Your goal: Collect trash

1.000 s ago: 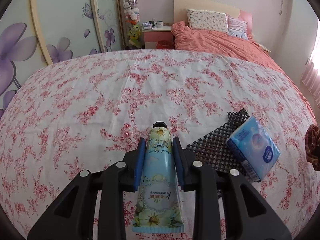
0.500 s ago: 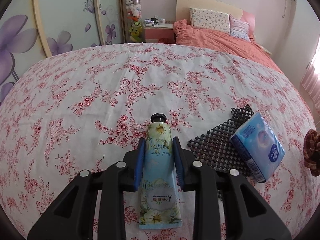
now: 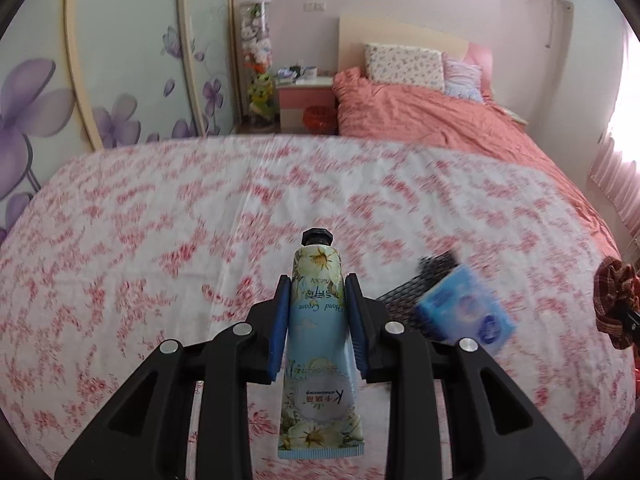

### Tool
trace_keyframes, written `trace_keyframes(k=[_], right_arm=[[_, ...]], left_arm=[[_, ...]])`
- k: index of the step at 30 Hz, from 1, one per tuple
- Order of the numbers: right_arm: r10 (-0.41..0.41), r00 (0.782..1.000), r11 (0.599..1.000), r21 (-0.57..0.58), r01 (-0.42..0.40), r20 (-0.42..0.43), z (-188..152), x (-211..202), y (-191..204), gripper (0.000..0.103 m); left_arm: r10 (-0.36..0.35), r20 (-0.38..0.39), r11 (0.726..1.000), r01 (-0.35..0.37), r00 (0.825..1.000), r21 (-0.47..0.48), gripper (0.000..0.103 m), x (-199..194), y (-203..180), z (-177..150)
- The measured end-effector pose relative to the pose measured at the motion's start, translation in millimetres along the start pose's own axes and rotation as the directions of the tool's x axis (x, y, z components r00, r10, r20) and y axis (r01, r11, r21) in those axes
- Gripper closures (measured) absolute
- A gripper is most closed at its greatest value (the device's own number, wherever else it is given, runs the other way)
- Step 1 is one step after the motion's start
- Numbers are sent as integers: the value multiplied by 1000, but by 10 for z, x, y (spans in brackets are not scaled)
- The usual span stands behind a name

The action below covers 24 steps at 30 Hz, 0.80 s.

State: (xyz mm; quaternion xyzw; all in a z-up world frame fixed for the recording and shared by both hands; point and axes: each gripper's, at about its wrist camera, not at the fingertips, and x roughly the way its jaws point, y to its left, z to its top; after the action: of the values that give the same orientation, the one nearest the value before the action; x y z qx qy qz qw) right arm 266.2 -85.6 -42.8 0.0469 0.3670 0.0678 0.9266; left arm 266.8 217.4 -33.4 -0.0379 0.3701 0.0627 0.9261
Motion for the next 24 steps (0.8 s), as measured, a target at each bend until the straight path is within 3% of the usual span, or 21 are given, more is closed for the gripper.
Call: trace_keyframes(k=[12, 24], right_arm=[[14, 983, 999, 27, -20, 185, 220, -893, -102, 83], [-41, 950, 997, 73, 19, 310, 231, -1568, -479, 83]], left_arm=[[-119, 113, 987, 106, 986, 118, 75, -706, -698, 161], [-283, 155, 938, 239, 946, 253, 75, -1201, -1516, 123]])
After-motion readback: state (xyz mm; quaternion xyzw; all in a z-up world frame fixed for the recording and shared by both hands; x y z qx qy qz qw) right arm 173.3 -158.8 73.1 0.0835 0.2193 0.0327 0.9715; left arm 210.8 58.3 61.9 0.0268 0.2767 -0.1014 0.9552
